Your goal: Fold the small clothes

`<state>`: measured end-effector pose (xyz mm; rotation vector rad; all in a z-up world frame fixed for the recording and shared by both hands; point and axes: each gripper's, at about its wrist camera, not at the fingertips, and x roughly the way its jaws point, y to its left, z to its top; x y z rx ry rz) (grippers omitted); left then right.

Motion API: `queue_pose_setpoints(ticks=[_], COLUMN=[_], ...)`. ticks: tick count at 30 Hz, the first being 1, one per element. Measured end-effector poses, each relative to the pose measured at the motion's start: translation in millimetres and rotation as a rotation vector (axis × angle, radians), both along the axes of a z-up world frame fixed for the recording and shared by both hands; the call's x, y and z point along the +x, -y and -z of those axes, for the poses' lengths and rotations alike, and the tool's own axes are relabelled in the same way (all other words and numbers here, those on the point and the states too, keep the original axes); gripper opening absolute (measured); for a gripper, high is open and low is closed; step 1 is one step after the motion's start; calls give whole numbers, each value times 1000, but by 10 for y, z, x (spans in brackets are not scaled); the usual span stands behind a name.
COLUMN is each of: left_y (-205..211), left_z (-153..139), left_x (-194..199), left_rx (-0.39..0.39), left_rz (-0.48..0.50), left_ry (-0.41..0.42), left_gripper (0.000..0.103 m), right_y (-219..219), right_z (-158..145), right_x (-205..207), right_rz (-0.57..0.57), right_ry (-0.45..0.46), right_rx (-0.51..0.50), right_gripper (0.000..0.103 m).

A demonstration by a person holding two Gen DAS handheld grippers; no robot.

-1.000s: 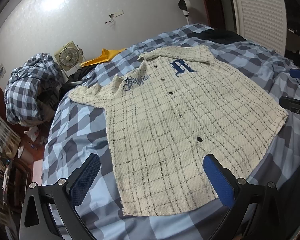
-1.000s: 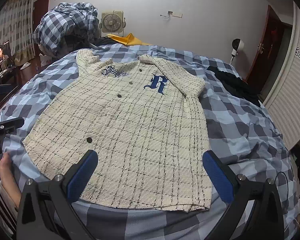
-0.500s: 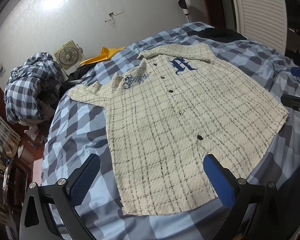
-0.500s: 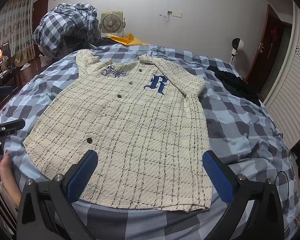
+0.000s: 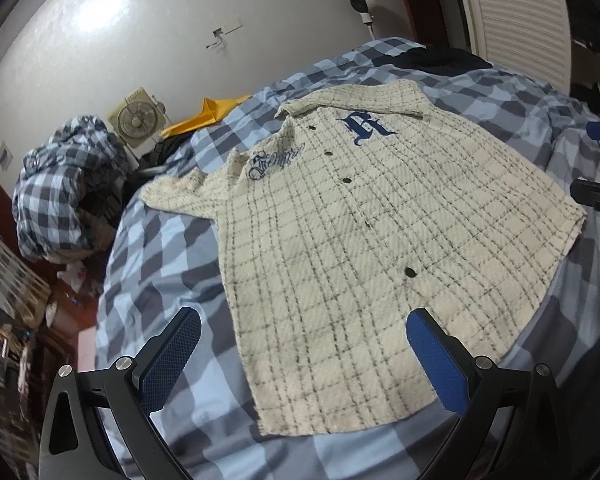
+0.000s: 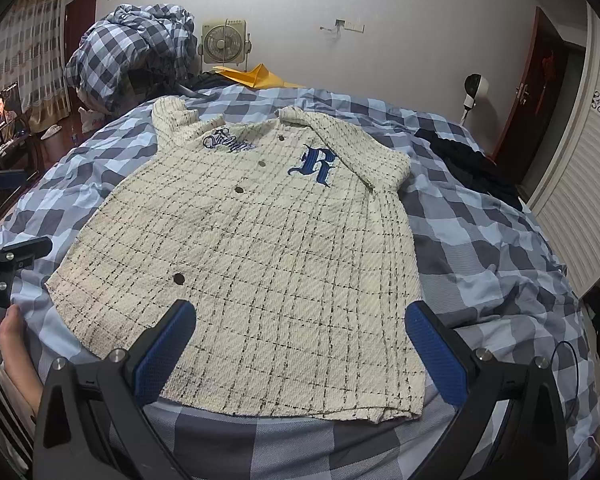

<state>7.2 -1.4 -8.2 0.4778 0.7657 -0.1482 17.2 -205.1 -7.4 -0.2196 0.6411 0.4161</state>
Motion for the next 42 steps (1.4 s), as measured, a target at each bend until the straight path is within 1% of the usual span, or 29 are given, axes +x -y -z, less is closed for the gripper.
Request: queue_pose_setpoints(ticks=[4,5,6,7,8,10,11,13,15,17,19,20,21,22,24,26,27,29,32,35,36,39,42], left_y=[89,132,166,223,242,285,297,253,175,68,-53,-116,-165,-202,-266,-312,-331,-356,-387,-460,-483,-568,-639], left_z=[-78,-107,-133,-180,-189,-248,-268,-242,-222,-158,-104,-77,-64,-69,-73,-107,-117,-80,18,89,99,117,150], left_x=[130,179,219,260,297,328,336,368,411,517,620,658,681,706,747,768,784,827,908,965,981,1037,1076], left_rx=[26,26,7,10,5,-16,-11,7,-2,-12,-49,-70,-90,-96,-78,-71,-72,-71,-63,-79,-82,-114,-126], left_rz=[31,32,33,42,54,101,117,138,117,33,-47,-66,-77,-91,-125,-144,-150,-157,-176,-208,-223,-253,-281], left_ry=[18,24,32,47,24,45,58,38,35,-21,-95,-127,-140,-137,-120,-87,-77,-83,-128,-156,-158,-171,-178], left_gripper=[103,103,103,103,103,103,103,103,103,103,103,103,103,103,103,103,103,103,103,103,103,103,103], right_y=[-6,-14,-21,-43,-58,-105,-123,-149,-148,-177,-263,-332,-397,-481,-675,-930,-1025,-1304,-1684,-1991,-2117,-2417,-2557], right_z=[7,13,23,37,47,76,87,88,56,0,-102,-161,-199,-250,-392,-516,-545,-595,-557,-429,-357,-139,7], right_x=[4,11,27,35,50,70,79,116,183,317,564,733,869,1032,1458,1966,2153,2675,3330,3767,3924,4333,4596], right_rz=[-3,-7,-12,-21,-30,-55,-64,-80,-98,-117,-136,-135,-130,-122,-110,-97,-90,-68,-41,-17,-3,56,112], right_ry=[-13,-20,-30,-43,-55,-86,-100,-132,-155,-174,-181,-177,-170,-160,-123,-99,-95,-110,-168,-221,-234,-256,-252], right_rx=[-7,-11,-18,-28,-36,-53,-61,-69,-54,-42,-41,-47,-55,-69,-90,-106,-106,-83,-13,38,42,4,-3], right_gripper=[102,102,102,102,102,102,102,102,102,102,102,102,102,102,102,102,102,102,102,102,102,102,102])
